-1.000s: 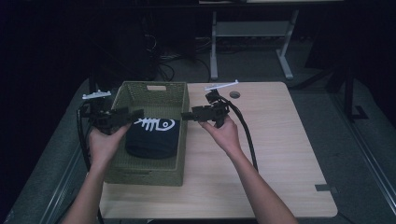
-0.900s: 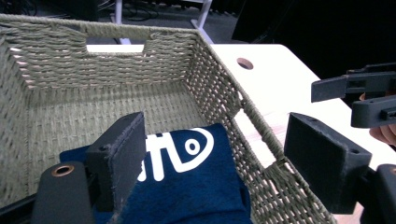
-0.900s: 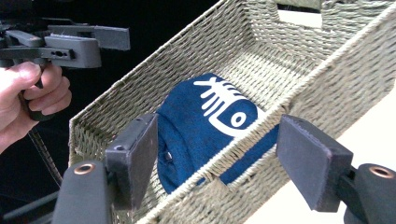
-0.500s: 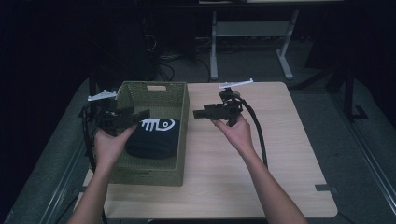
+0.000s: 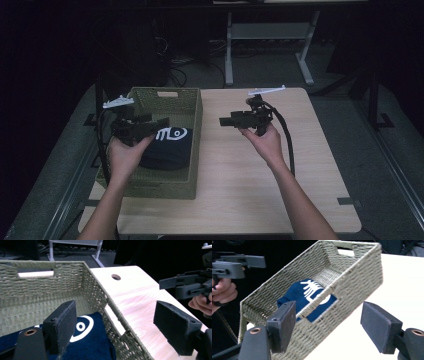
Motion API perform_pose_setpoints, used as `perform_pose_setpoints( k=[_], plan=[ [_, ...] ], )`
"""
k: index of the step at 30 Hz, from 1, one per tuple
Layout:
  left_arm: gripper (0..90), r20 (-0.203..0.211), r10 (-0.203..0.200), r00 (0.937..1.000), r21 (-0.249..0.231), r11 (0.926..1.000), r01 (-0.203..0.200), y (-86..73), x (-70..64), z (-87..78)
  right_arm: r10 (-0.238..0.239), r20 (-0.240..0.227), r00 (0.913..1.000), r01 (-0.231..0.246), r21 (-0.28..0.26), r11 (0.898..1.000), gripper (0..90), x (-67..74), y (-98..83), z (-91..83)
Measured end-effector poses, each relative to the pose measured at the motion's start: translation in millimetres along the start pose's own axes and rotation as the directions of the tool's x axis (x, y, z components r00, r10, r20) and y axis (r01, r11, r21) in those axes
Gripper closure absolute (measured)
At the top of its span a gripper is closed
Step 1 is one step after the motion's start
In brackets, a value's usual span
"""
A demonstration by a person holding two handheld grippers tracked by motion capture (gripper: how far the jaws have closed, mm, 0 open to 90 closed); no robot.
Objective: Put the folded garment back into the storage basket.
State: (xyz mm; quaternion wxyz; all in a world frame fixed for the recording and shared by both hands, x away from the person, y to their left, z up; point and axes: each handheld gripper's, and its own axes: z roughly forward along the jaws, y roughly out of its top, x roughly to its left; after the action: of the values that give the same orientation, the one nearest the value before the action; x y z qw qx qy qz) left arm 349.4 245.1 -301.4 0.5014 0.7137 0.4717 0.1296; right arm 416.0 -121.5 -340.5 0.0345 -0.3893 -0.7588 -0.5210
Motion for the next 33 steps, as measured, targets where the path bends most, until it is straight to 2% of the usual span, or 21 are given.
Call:
perform_pose_setpoints(
  k=[7, 11, 13, 27, 28, 29, 33],
  plan=[
    [18.4, 0.034, 0.017, 0.9993, -0.022, 0.9996, -0.017, 1.3, -13.9, 2.9, 0.006, 0.037, 0.9993, -0.006, -0.005, 1.0, 27.8, -10.9, -3.8, -15.1],
    [18.3, 0.048, 0.037, 0.9981, -0.024, 0.9991, -0.036, 0.9, -21.6, 7.0, -0.002, 0.079, 0.9969, 0.002, -0.002, 1.0, 28.1, -14.8, -6.7, -22.4],
    [18.3, 0.057, 0.035, 0.9978, -0.02, 0.9992, -0.034, 0.1, -24.8, 9.7, -0.003, 0.093, 0.9956, 0.003, 0.003, 1.0, 27.9, -16.7, -8.0, -25.2],
    [18.3, 0.122, 0.069, 0.9902, -0.013, 0.9976, -0.068, -5.1, -50.9, 26.4, 0.028, 0.119, 0.9925, -0.027, -0.009, 1.0, 27.1, -31.5, -17.4, -40.3],
    [18.3, 0.122, 0.069, 0.9902, -0.013, 0.9976, -0.068, -5.1, -50.9, 26.4, 0.028, 0.119, 0.9925, -0.027, -0.009, 1.0, 27.1, -31.5, -17.4, -40.3],
    [18.3, 0.117, 0.087, 0.9893, -0.01, 0.9962, -0.086, -5.7, -54.8, 28.4, 0.029, 0.134, 0.9906, -0.028, -0.011, 1.0, 26.1, -33.1, -18.3, -43.2],
    [18.3, 0.128, 0.092, 0.9874, -0.007, 0.9957, -0.092, -7.5, -60.4, 32.8, 0.033, 0.144, 0.9891, -0.032, -0.012, 0.999, 26.1, -36.9, -20.8, -47.6]
  ],
)
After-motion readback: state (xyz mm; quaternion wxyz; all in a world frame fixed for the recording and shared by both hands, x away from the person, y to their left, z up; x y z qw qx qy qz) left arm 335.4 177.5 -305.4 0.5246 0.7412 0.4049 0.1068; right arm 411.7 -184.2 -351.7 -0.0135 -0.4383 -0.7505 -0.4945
